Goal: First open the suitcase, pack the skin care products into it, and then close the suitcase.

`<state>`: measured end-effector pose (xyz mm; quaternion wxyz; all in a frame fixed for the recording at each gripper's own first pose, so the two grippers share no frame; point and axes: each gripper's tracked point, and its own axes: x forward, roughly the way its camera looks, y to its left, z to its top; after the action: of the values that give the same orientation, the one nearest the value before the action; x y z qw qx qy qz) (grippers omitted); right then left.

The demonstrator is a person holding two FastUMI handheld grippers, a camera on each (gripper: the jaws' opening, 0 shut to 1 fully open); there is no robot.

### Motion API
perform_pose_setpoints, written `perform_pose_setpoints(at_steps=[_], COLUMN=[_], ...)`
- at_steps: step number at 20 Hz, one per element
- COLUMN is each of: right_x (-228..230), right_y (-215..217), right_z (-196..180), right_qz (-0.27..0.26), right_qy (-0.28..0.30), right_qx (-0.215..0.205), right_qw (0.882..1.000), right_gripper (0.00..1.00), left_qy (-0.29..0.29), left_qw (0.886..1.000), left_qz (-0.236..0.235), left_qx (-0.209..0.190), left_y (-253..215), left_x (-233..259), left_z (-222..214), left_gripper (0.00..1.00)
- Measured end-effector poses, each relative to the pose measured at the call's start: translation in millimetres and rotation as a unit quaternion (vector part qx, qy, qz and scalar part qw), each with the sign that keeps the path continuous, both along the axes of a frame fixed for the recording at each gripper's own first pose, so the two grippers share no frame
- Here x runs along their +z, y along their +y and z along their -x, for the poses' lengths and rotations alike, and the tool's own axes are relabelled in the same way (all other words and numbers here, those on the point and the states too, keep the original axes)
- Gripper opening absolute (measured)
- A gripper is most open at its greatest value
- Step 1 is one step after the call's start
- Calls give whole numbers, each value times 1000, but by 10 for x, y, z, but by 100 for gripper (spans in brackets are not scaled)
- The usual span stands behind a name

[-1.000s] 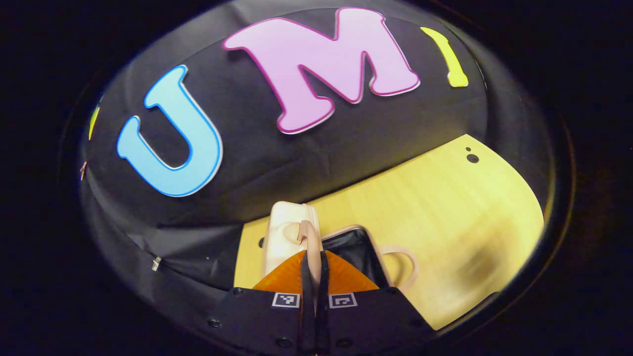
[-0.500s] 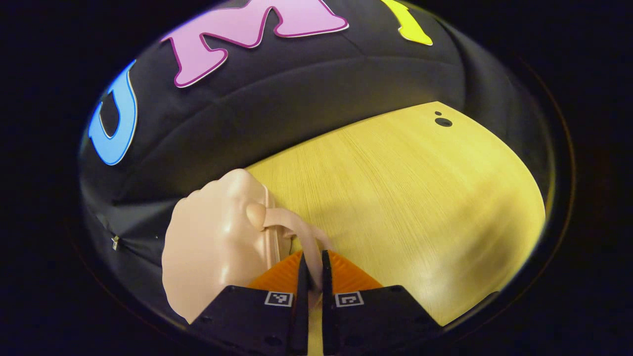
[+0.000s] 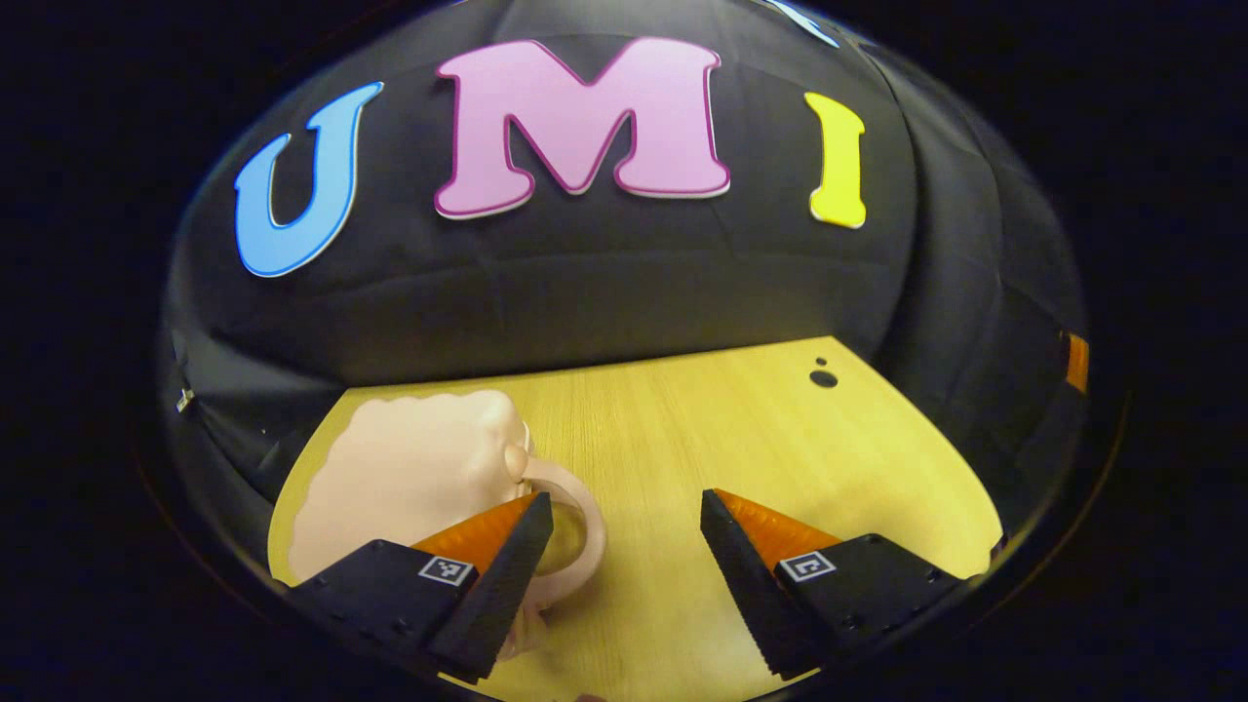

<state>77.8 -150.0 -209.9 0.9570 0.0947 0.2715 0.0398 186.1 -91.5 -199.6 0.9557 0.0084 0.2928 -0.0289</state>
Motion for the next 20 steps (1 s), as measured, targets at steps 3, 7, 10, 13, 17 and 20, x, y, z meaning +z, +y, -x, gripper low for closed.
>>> perform_pose_setpoints(at_steps=[3,7,10,13,17,20], right_x=[392,1223,1814,2197,2342,2306], right_y=[81,442,791,1147,1391,1441], right_z=[35,253,502,741,995,1102], right_qz=[32,49,55,54,69,73], right_qy=[-38,-118,-178,-202,-207,-202], right_qx=[-19,-47,-73,-85,-76,-64], right_qw=[999,991,980,974,973,975], right_gripper=[98,98,98,93,98,94], left_qy=[-81,-194,-240,-261,-275,-274], left_qw=[997,979,970,965,961,962], left_qz=[7,-40,-27,-3,-19,2], left_qx=[11,49,29,-6,-11,5], left_y=[178,651,733,750,970,1062], left_x=[879,2147,2714,2990,3061,2993], left_z=[322,935,1430,1797,2120,2245], left_gripper=[98,98,98,98,98,98])
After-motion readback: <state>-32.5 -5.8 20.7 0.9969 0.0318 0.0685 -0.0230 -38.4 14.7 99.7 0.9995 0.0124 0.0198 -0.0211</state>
